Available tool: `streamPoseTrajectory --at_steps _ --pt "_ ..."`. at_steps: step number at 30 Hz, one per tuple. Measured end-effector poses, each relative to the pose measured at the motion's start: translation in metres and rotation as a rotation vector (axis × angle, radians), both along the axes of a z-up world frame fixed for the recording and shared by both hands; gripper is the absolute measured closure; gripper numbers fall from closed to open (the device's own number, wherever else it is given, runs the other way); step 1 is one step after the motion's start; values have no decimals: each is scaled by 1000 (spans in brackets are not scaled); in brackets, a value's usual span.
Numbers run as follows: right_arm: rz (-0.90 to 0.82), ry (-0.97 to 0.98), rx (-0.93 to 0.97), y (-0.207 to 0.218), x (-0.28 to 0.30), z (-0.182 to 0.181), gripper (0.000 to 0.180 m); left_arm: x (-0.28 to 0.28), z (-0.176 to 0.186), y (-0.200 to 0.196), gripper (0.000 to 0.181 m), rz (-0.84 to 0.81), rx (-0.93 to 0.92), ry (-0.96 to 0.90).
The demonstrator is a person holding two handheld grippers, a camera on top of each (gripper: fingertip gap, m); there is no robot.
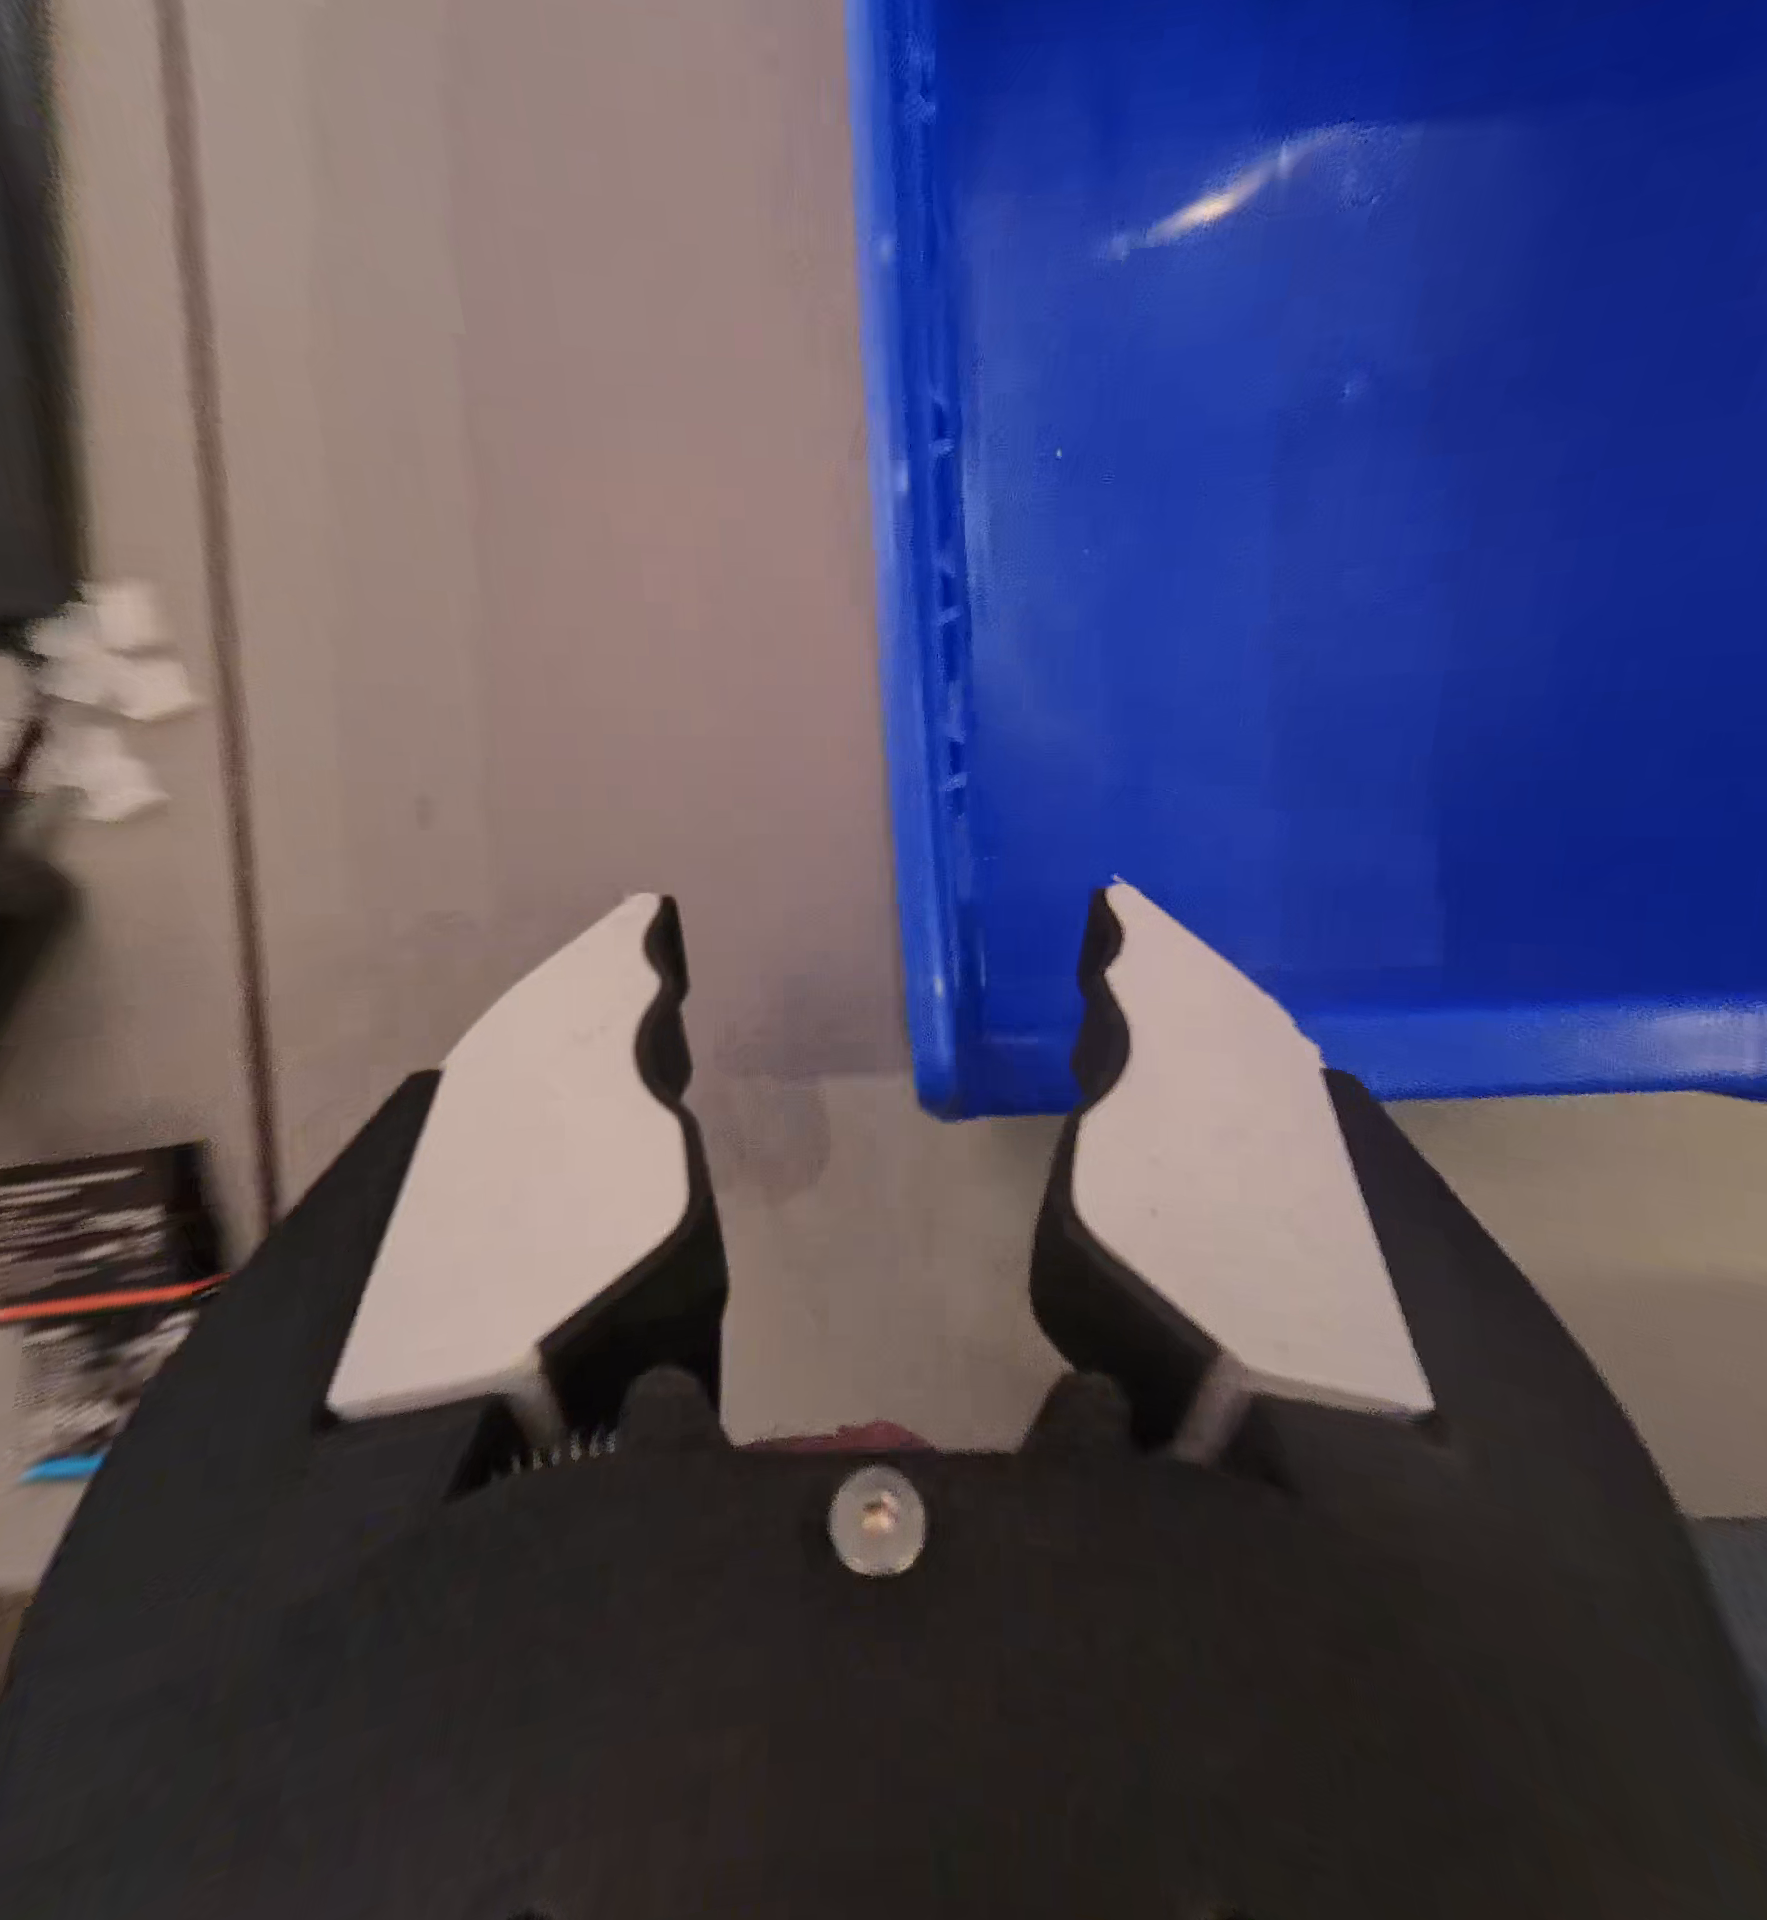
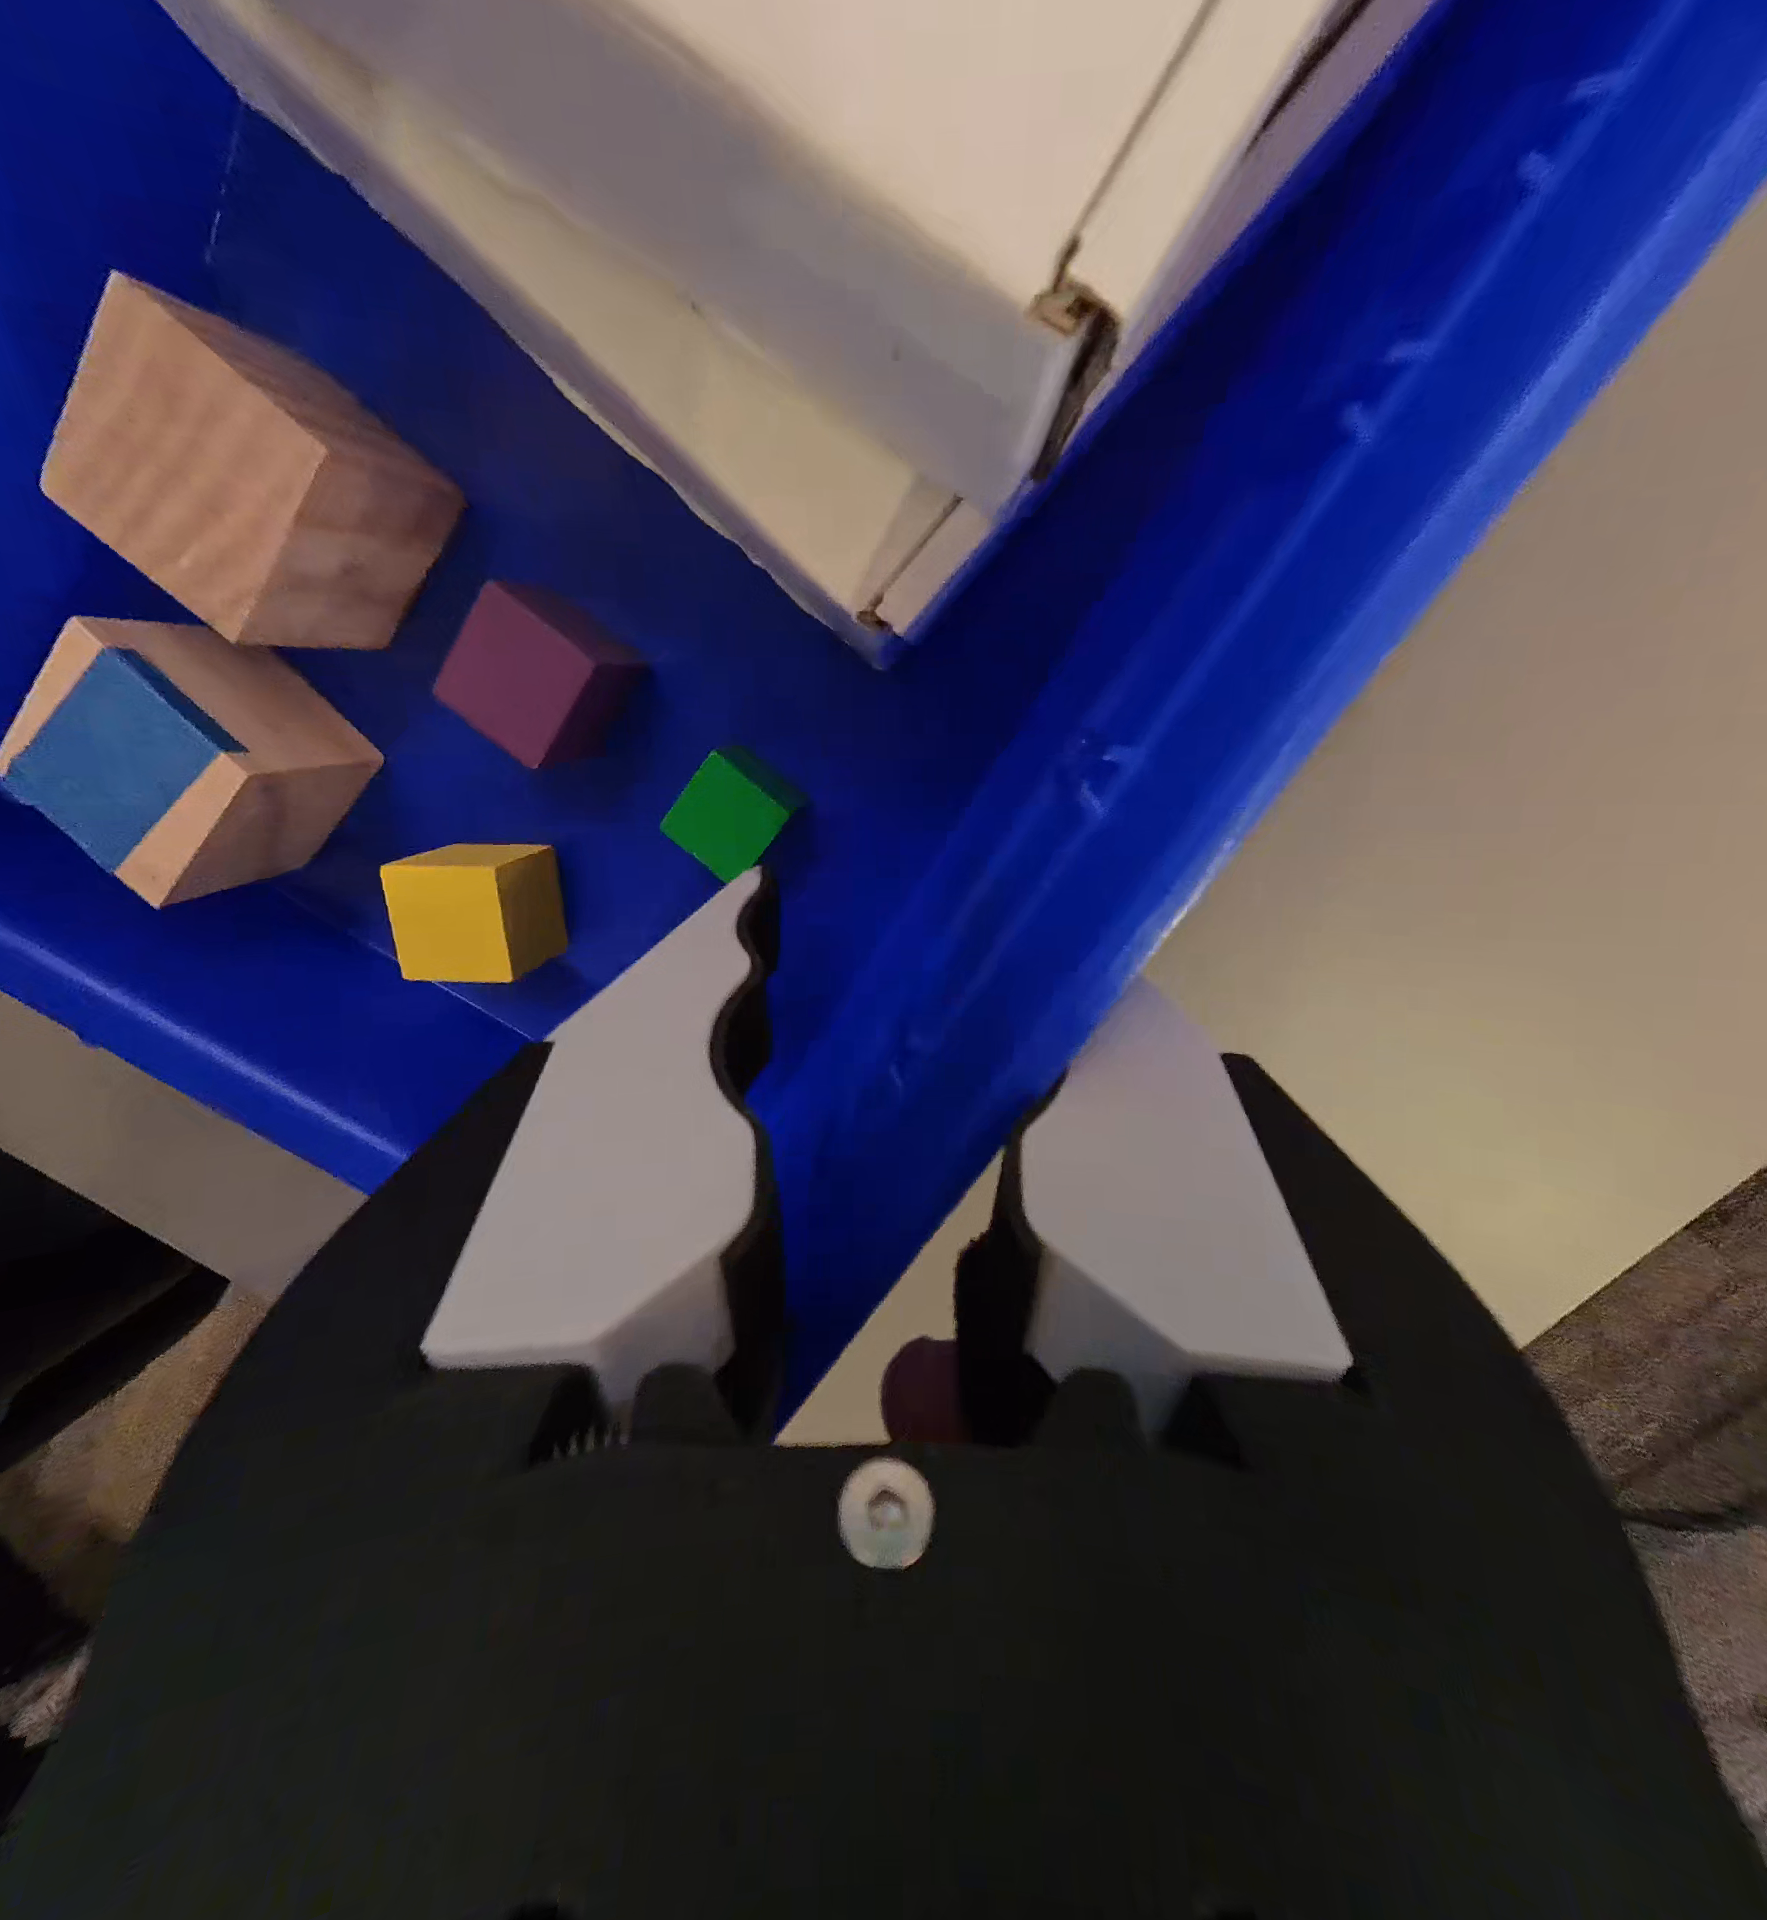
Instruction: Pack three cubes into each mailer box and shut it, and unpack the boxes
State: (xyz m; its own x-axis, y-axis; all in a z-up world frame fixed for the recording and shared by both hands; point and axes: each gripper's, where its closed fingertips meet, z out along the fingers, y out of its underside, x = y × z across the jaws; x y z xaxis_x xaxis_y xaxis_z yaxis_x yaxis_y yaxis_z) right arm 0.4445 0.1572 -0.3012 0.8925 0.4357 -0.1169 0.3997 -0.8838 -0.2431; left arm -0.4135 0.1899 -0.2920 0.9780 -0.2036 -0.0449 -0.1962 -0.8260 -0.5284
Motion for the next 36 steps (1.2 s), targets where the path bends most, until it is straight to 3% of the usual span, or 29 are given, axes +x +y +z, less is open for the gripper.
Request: streamPoseTrajectory --at_steps 3,7,13,24,36 --pt "-47 -3 15 3 0 -1 147 13 -16 3 123 -41 -33 -148" --pt "-90 21 49 9 -7 -1 160 27 -11 10 163 -108 -27 -275" --pt "-74 105 44 8 -45 -1 162 26 -9 20 177 -92 13 -312" --pt "-49 231 54 0 -126 2 154 43 1 9 178 -89 106 -434" --pt "-148 665 121 6 -293 20 107 17 64 -26 177 38 338 -578"
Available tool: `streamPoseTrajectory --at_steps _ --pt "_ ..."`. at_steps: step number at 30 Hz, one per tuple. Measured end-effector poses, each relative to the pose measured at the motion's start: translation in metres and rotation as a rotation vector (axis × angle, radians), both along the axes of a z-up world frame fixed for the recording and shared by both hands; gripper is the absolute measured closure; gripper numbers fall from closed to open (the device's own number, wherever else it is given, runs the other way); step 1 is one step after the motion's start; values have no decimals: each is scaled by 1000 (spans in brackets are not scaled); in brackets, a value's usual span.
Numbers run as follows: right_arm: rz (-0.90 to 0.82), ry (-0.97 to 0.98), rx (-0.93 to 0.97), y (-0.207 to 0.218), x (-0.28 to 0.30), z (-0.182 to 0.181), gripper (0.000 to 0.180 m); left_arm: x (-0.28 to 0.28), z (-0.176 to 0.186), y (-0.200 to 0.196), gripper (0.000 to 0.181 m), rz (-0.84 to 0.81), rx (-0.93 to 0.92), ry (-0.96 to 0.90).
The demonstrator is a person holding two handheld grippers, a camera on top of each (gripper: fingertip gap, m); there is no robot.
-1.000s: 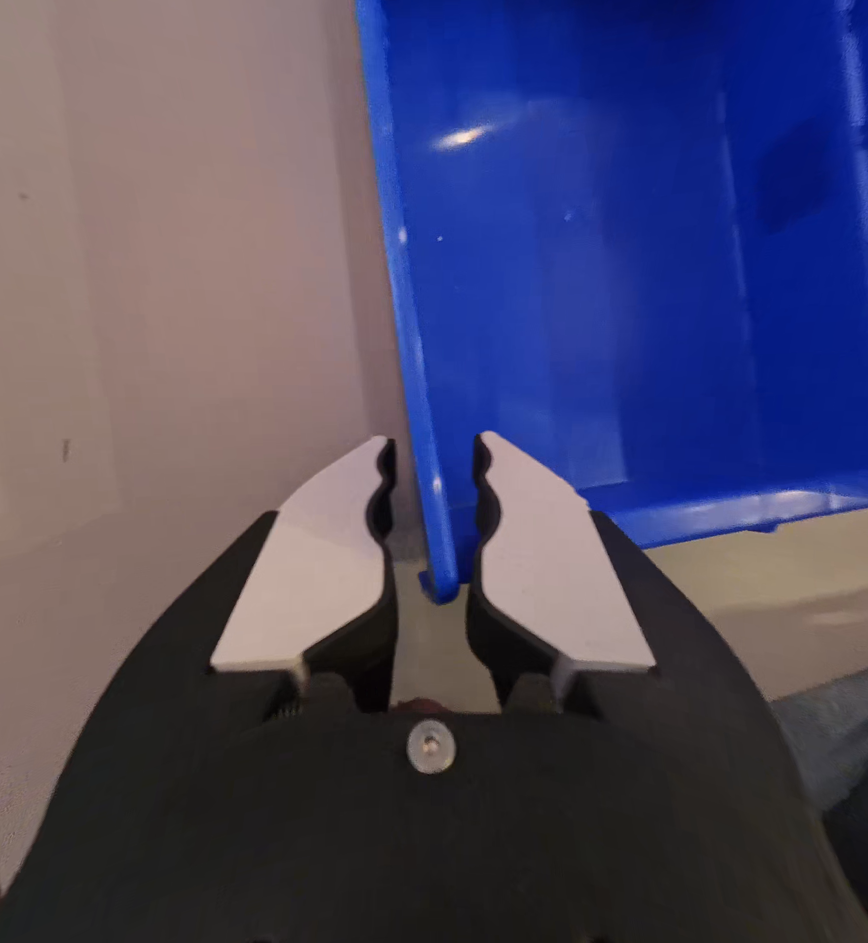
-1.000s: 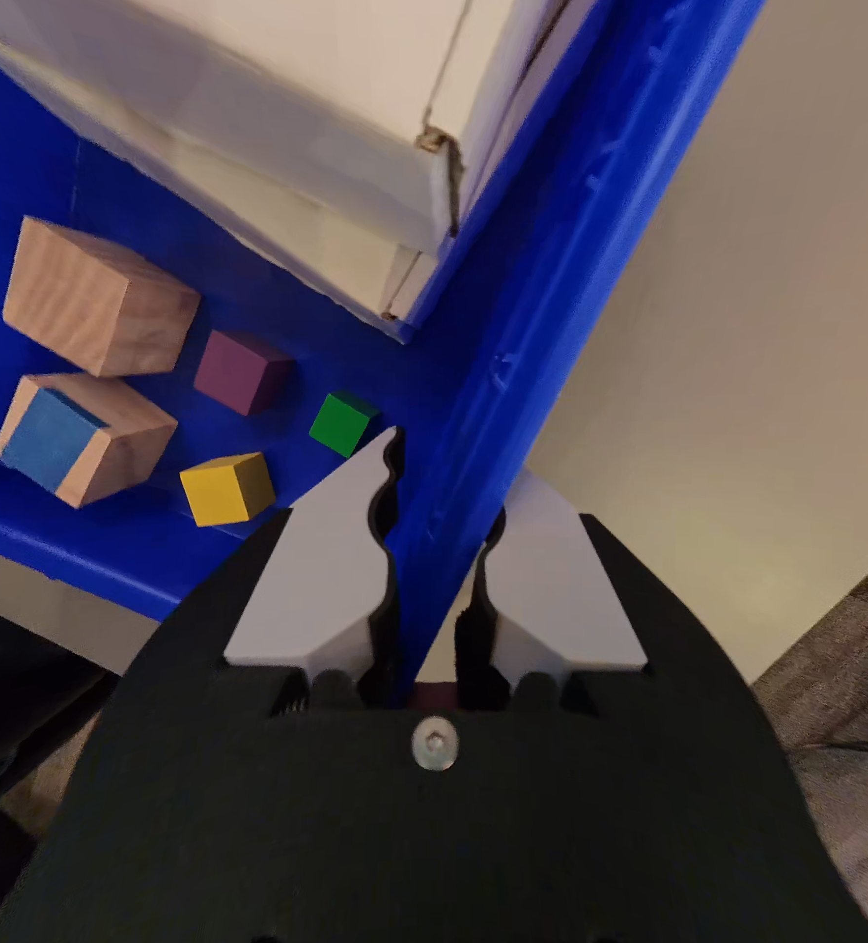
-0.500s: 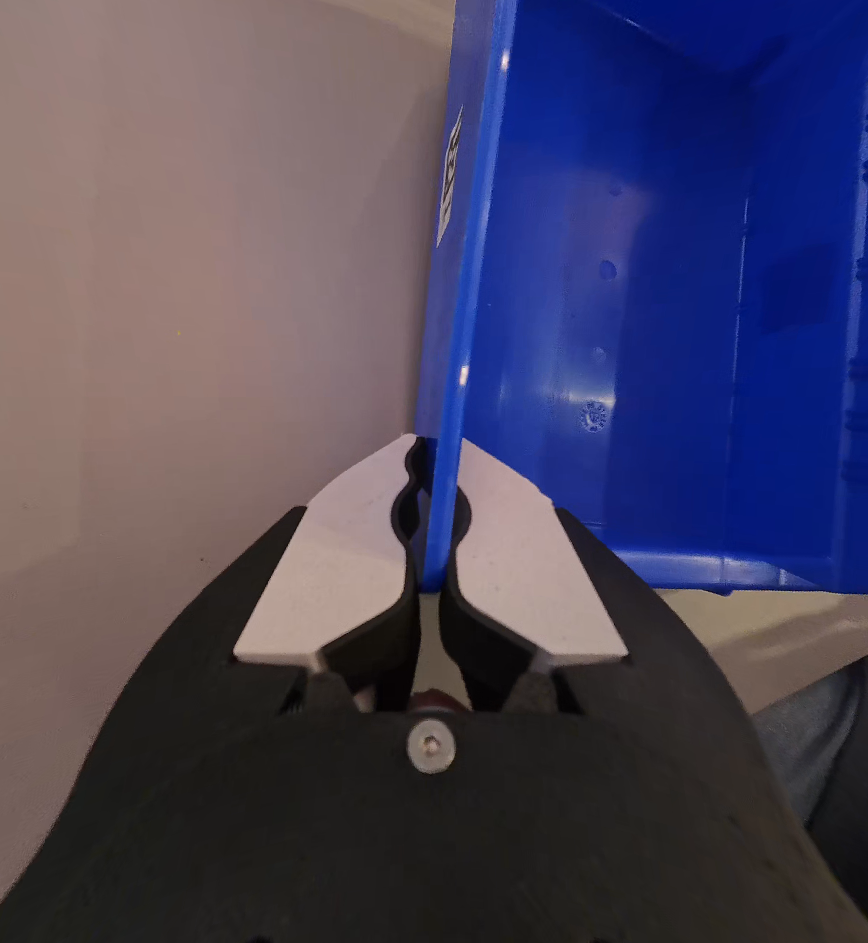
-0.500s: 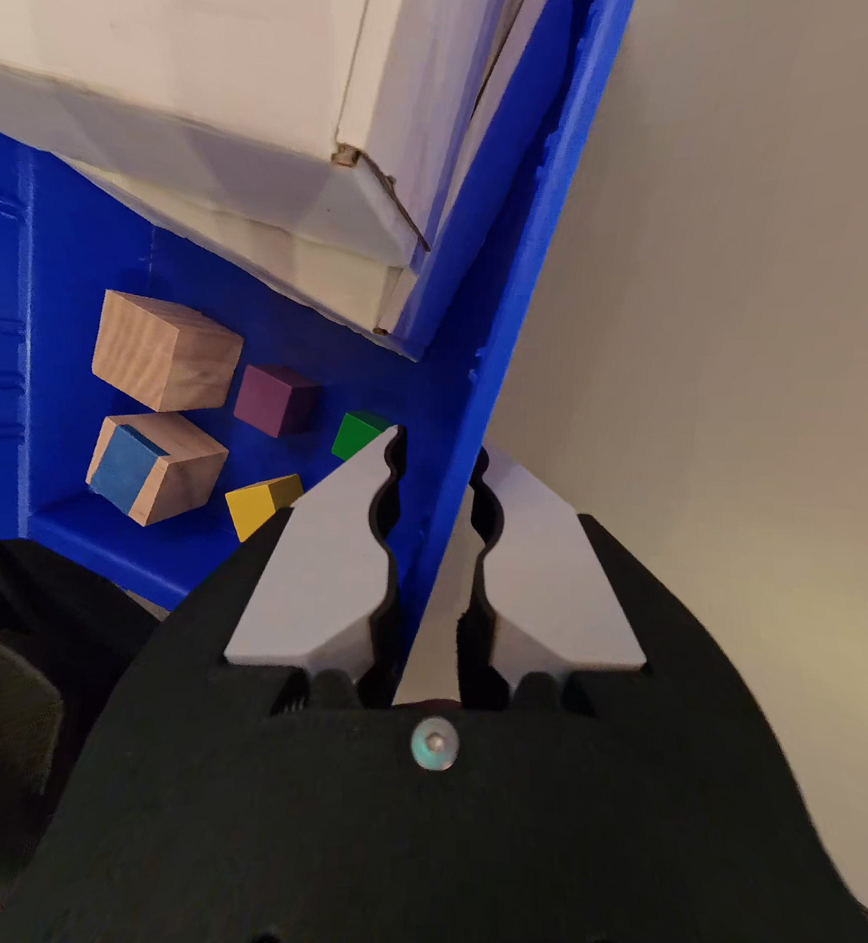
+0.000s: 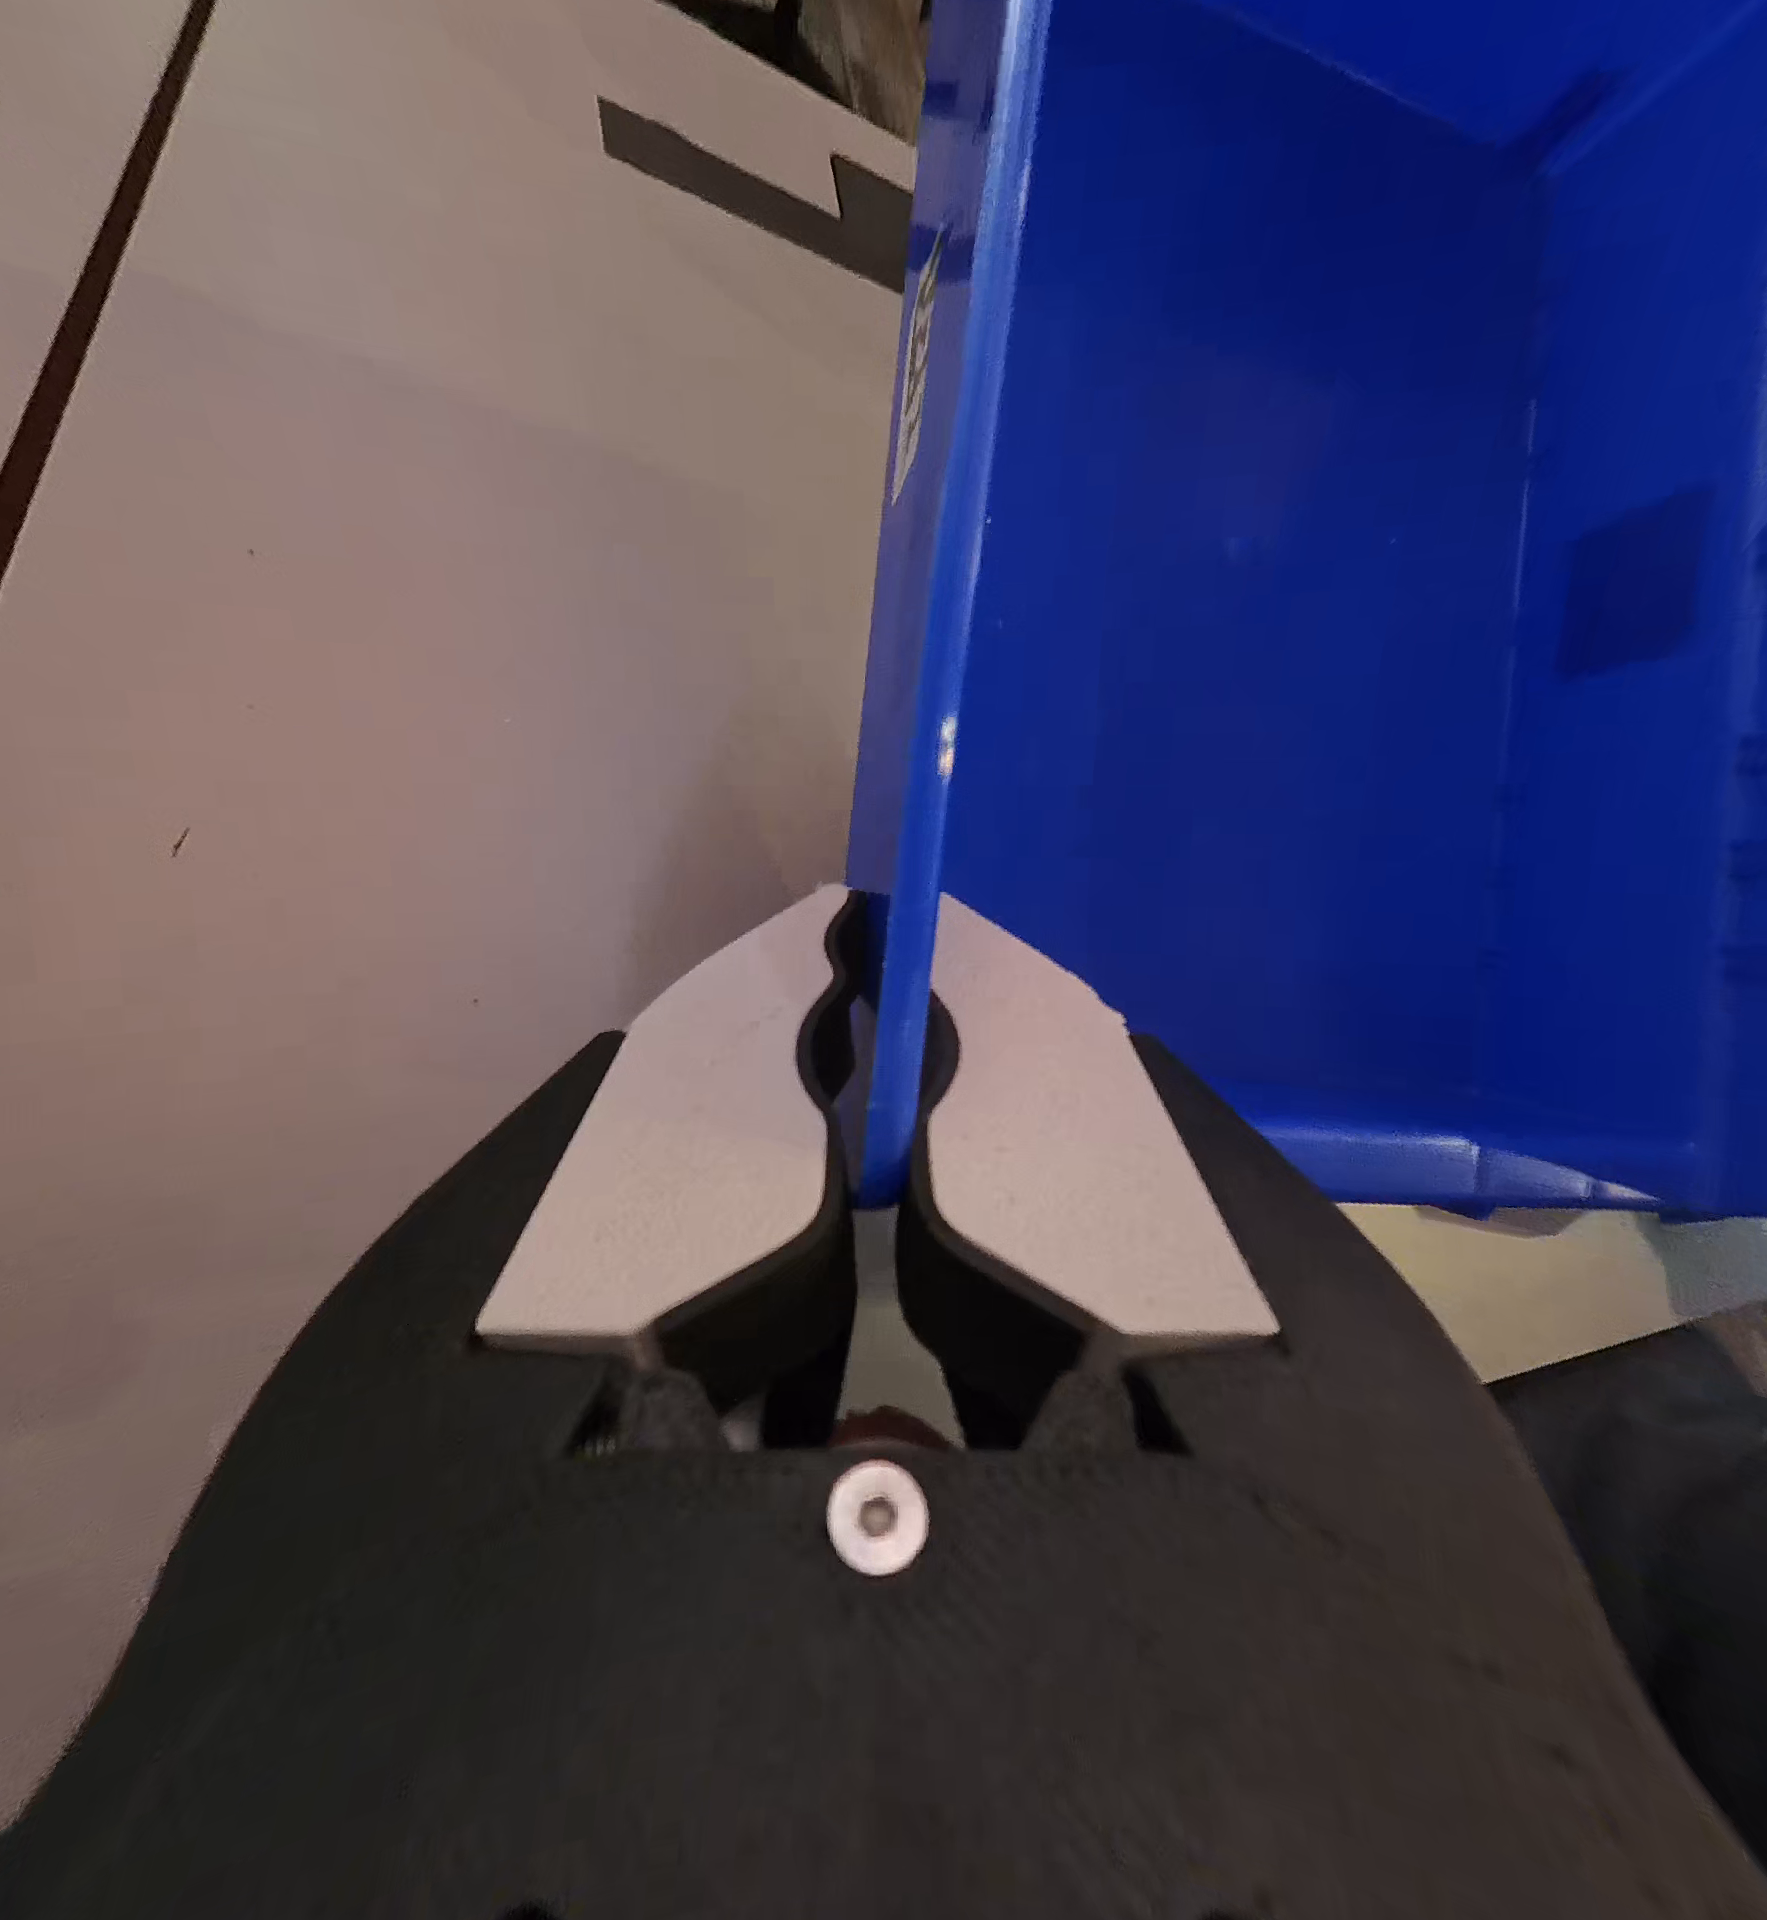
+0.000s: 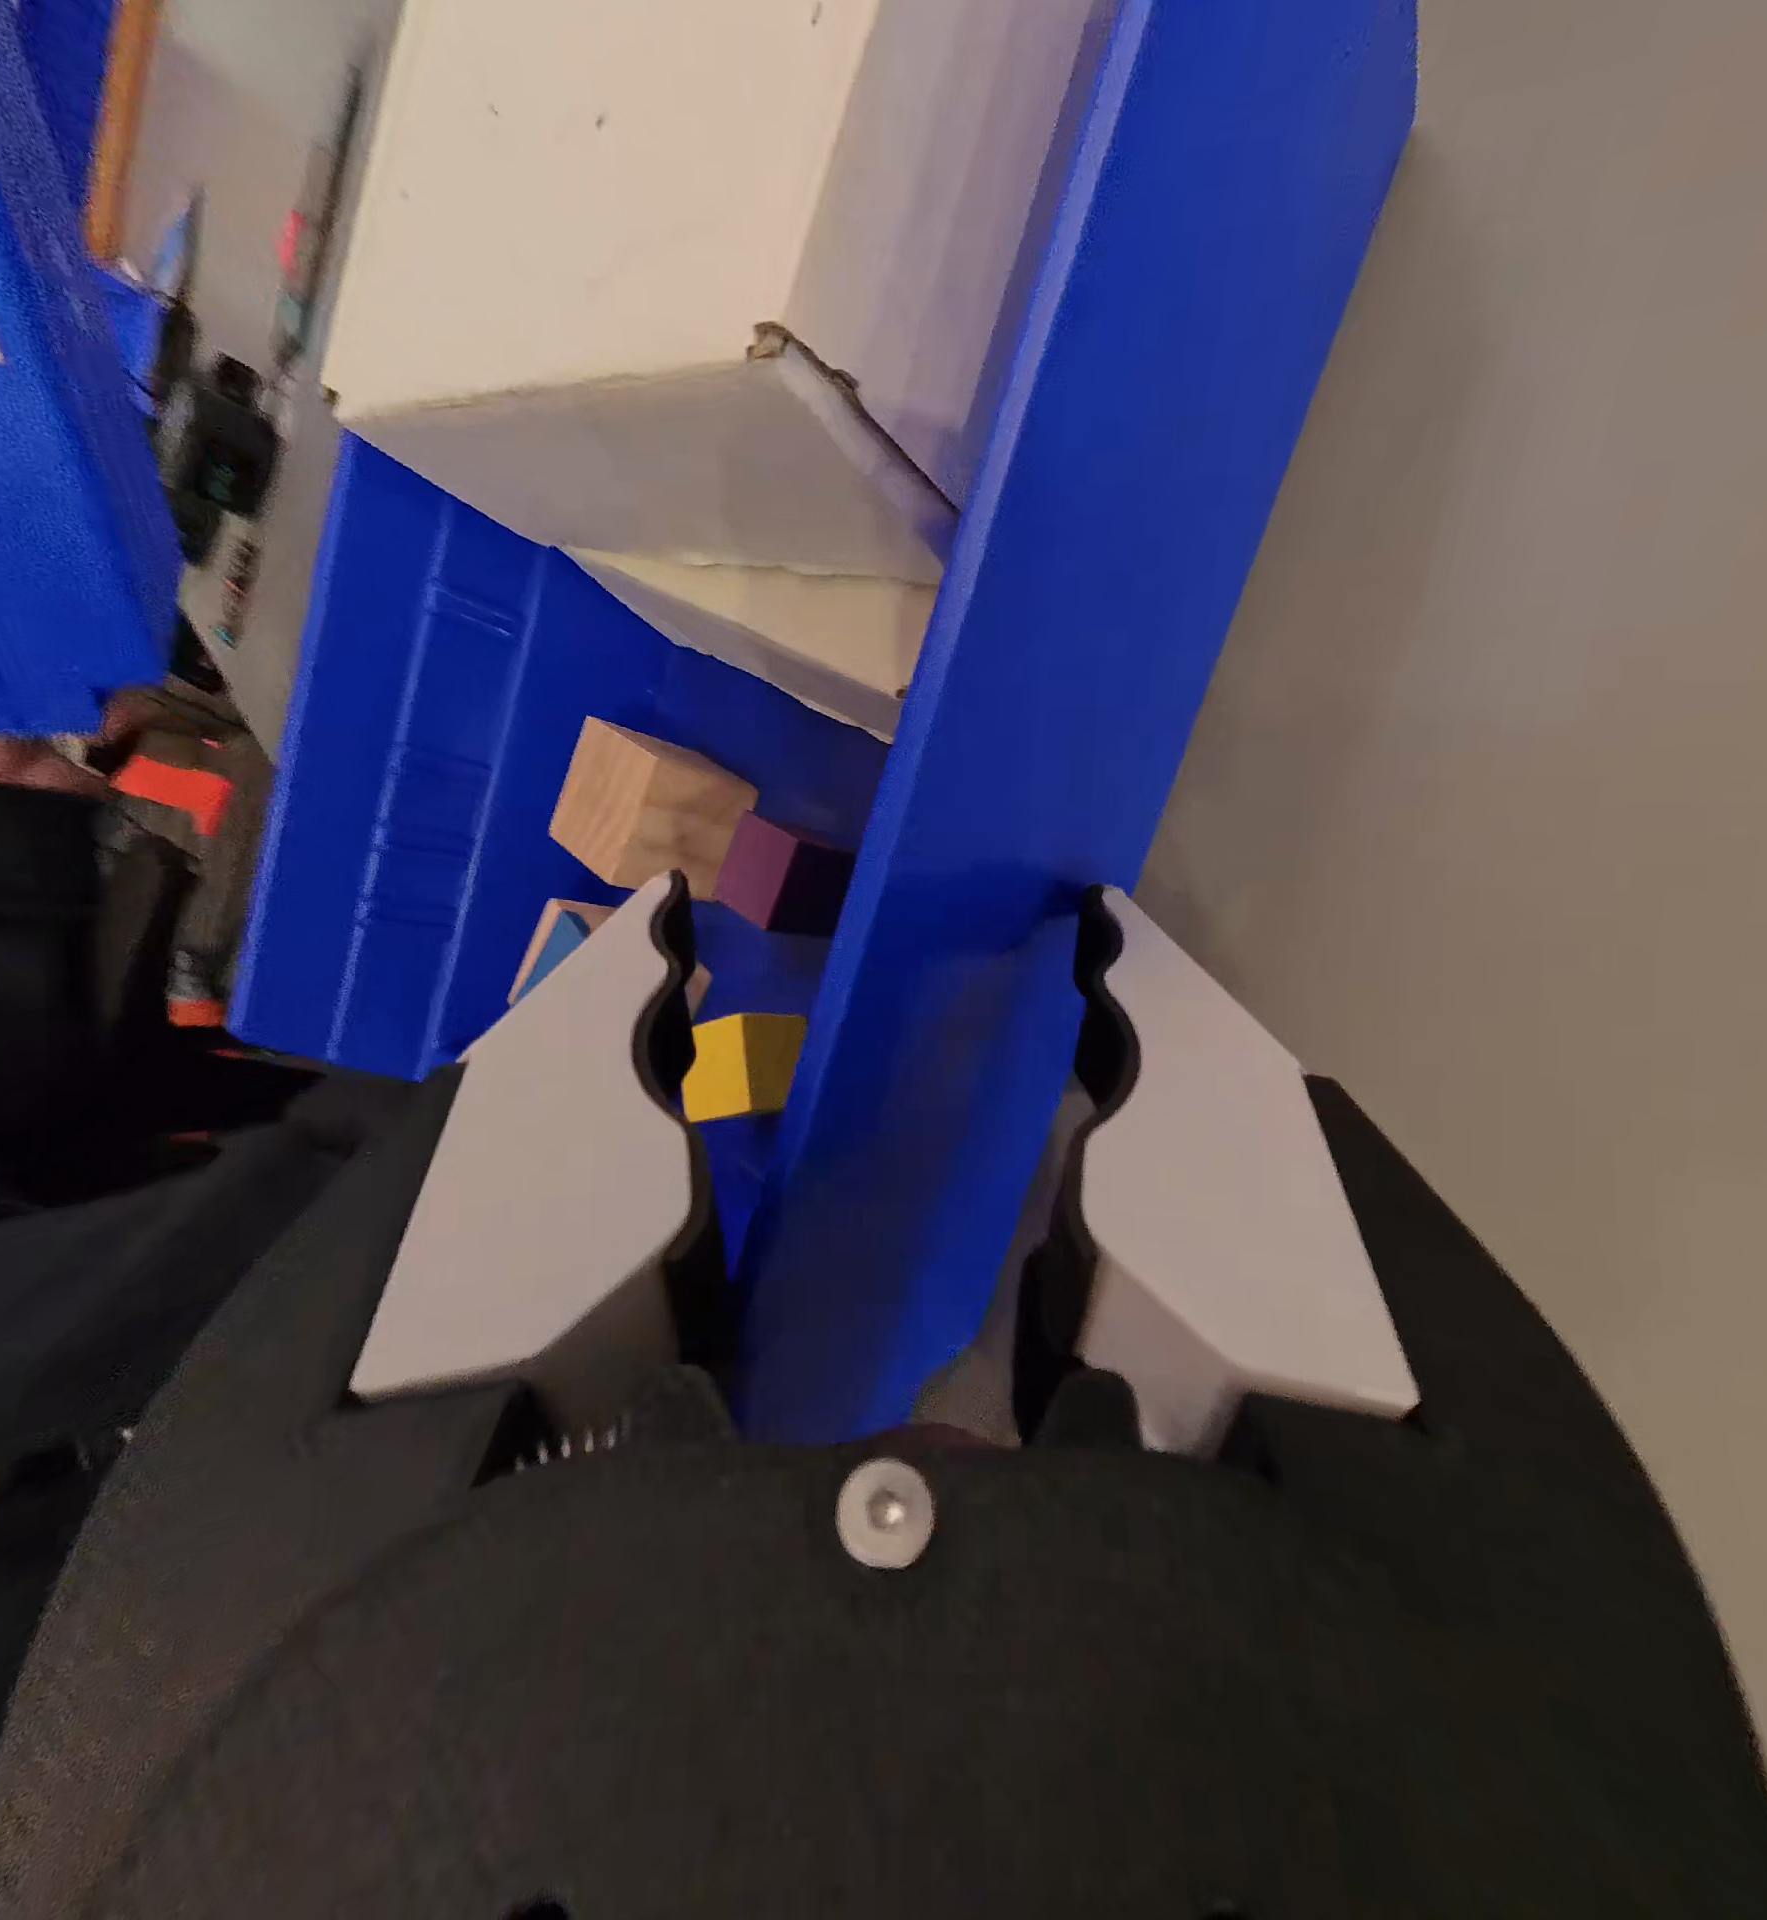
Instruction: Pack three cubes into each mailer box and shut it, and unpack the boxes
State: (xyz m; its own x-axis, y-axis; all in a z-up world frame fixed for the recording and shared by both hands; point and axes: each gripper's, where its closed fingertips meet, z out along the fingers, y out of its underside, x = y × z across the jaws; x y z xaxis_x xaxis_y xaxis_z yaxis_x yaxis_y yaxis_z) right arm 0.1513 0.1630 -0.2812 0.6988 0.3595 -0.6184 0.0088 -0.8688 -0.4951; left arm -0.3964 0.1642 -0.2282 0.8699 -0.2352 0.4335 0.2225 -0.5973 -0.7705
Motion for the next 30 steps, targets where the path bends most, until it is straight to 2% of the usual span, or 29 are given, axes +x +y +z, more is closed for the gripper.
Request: streamPoseTrajectory --at_steps 4,13,18,23,26,30 --pt "-23 100 8 6 -61 5 99 -2 14 -9 177 24 34 -23" --pt "-1 175 36 24 -187 9 90 -14 54 -22 177 55 142 -53" --pt "60 238 15 30 -256 12 87 -25 82 -32 177 76 208 -58" --pt "171 352 3 22 -323 21 74 -20 100 -37 177 72 249 -55" --pt "231 400 -16 20 -326 26 81 -6 107 -37 177 57 256 -29" --pt "185 445 137 31 -275 65 78 24 113 -31 177 39 257 45"
